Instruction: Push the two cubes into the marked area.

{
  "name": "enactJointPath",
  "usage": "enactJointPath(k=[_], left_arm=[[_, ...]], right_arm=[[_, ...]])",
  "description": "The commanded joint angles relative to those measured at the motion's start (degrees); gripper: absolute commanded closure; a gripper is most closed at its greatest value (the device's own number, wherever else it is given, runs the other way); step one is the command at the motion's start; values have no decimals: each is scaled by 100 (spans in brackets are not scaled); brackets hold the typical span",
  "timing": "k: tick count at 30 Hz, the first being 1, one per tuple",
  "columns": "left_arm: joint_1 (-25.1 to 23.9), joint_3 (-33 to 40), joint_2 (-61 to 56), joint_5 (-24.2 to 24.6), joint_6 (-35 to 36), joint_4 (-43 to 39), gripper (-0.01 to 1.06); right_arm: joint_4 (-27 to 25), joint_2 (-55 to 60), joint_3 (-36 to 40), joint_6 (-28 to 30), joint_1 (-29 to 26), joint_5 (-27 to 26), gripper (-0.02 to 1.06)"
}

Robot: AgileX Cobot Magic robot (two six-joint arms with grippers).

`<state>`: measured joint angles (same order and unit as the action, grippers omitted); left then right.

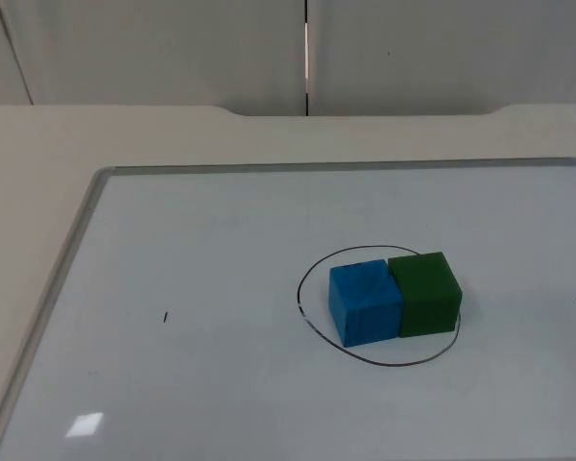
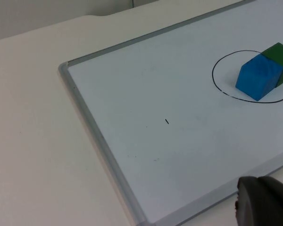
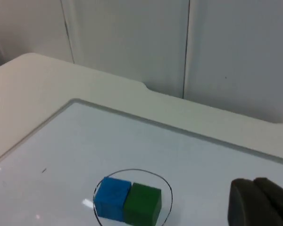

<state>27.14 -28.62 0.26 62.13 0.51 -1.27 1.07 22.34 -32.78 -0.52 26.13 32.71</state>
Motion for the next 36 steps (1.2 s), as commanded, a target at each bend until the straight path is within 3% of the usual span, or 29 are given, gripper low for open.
enactJointPath(k=[1,5,21,26,36], left_arm=[[5,27,-26,-49,-1,-48,105],[5,27,-26,-49,-1,-48,105],[5,27,-26,-49,-1,-48,105],[5,27,-26,-49,-1,-48,105],[5,27,-26,-49,-1,-48,105]], right_arm=[[18,-244,134,12,41,245,104],[7,-663,157,12,41,878,104],[-18,-2212,157,-4,41,2317,104],[-18,-2234,162,-4,41,2662,104],[-7,-2234,281,123,41,2860,104]])
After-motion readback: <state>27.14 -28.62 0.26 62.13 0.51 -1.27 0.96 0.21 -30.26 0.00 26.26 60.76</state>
